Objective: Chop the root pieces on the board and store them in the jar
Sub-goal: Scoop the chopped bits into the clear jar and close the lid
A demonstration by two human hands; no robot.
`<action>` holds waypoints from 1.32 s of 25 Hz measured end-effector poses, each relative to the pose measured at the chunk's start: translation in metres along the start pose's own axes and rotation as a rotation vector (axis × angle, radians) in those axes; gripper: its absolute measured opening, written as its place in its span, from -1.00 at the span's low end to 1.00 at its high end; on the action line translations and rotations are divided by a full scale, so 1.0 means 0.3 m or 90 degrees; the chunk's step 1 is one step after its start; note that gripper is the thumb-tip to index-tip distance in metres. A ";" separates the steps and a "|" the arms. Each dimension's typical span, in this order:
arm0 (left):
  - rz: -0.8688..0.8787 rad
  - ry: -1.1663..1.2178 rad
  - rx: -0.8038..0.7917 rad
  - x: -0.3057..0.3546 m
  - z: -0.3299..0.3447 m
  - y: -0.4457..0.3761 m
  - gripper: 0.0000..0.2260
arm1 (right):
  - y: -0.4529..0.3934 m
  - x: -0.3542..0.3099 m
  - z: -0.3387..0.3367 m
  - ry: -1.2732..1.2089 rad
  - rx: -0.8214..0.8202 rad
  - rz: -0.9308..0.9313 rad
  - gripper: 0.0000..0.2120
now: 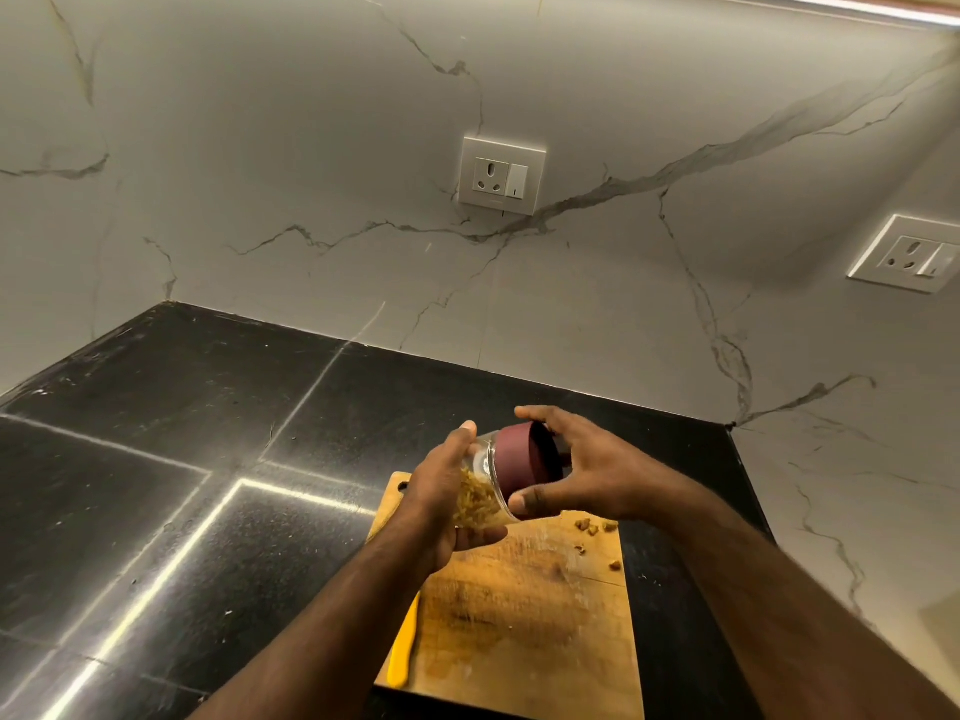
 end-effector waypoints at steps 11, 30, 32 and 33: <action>-0.049 0.016 -0.027 -0.031 -0.004 0.003 -0.39 | 0.038 -0.069 -0.020 0.070 -0.021 -0.131 -0.16; -0.033 0.054 -0.023 -0.025 -0.003 0.016 -0.37 | 0.064 0.073 -0.058 0.061 0.060 0.181 -0.23; -0.045 0.064 -0.027 -0.039 -0.008 0.007 -0.32 | 0.052 0.007 -0.040 0.007 0.024 0.056 -0.12; -0.050 0.064 -0.031 -0.041 -0.004 0.006 -0.30 | 0.051 -0.022 -0.019 -0.028 -0.007 0.008 -0.02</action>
Point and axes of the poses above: each hand's wrist, its own y-axis away from the middle knuckle, its own z-axis out of the palm, x = y × z, the point moved 9 cm from there along -y, towards the middle knuckle, and after that the axes turned 6 degrees about -y, right-handed, at the moved point
